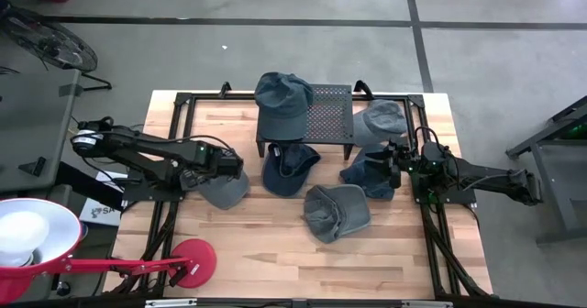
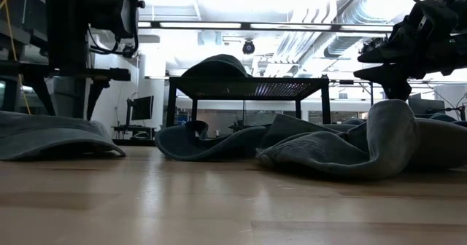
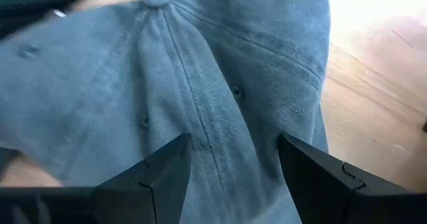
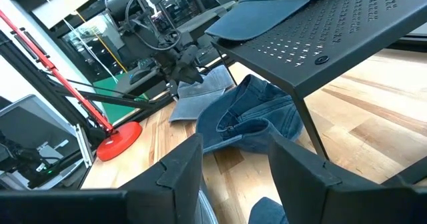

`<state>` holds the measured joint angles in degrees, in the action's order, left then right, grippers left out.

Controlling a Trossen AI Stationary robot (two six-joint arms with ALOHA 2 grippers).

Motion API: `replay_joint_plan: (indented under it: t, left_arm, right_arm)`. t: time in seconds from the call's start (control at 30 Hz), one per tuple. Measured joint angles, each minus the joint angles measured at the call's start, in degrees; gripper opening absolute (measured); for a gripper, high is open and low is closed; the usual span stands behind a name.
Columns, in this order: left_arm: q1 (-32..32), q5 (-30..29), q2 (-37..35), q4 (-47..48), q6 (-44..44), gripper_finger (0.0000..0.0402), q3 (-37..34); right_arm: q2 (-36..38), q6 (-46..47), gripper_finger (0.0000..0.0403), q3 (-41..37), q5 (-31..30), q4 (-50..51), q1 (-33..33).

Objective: Pick & Place hat
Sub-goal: Put the bottom left gray cap on the shelf

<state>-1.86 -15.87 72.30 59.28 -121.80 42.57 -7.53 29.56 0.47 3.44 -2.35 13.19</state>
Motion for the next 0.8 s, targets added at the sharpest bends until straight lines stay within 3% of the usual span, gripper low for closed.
replay_joint_plan:
  t: [0.27, 0.53, 0.67, 0.8]
  left_arm:
    - [0.03, 0.25, 4.48, -2.57, 0.00, 0.0221, 0.00]
    - [0.03, 4.65, 11.63, -8.12, 2.62, 0.0212, 0.02]
    - [0.05, 6.74, 14.52, -10.28, 5.77, 0.0166, 0.15]
    - [0.03, 7.86, 15.15, -10.68, 9.24, 0.0089, 0.22]
  right_arm:
    - [0.00, 0.02, 0.0161, 0.00, 0.00, 0.00, 0.00]
    - [0.00, 0.01, 0.0161, 0.00, 0.00, 0.00, 0.00]
    - [0.00, 0.01, 0.0162, 0.00, 0.00, 0.00, 0.00]
    - [0.00, 0.01, 0.0161, 0.00, 0.00, 0.00, 0.00]
